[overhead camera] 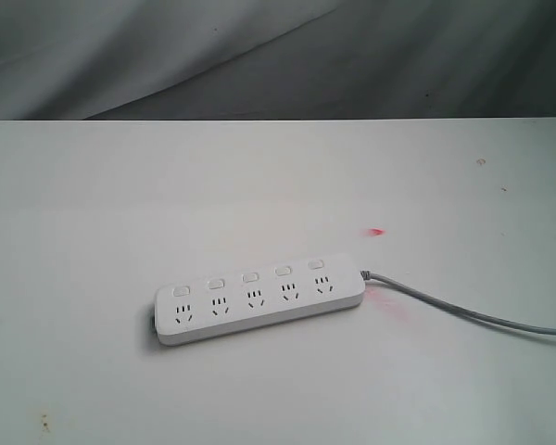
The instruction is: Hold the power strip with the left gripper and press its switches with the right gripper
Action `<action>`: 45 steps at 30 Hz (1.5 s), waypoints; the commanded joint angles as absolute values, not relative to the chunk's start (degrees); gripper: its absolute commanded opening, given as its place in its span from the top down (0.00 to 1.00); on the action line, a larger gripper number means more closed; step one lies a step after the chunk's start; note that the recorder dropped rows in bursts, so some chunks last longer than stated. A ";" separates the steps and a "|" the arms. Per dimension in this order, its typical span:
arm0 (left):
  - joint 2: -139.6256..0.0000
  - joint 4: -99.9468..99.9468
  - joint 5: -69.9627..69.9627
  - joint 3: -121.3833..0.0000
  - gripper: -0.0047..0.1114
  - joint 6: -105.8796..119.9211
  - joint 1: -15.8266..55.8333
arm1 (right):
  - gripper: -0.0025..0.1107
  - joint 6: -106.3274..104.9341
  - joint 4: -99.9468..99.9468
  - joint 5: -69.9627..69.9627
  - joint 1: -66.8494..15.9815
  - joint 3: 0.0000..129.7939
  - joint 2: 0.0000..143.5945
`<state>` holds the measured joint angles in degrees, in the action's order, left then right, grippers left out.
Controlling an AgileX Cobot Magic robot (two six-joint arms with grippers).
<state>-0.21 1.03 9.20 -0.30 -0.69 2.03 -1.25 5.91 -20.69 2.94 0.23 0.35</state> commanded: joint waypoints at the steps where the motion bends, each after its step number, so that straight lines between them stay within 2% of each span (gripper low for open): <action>1: 0.00 -2.07 15.51 0.00 0.95 -1.04 2.22 | 0.98 -1.19 6.06 -20.36 3.46 0.00 0.00; 45: 0.00 -2.30 16.35 0.00 0.95 -1.04 2.22 | 0.98 -1.19 6.06 -20.36 3.46 0.00 0.00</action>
<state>-0.21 -2.18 16.67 -0.27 -0.69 2.03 -1.25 5.91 -20.69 2.94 0.23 0.35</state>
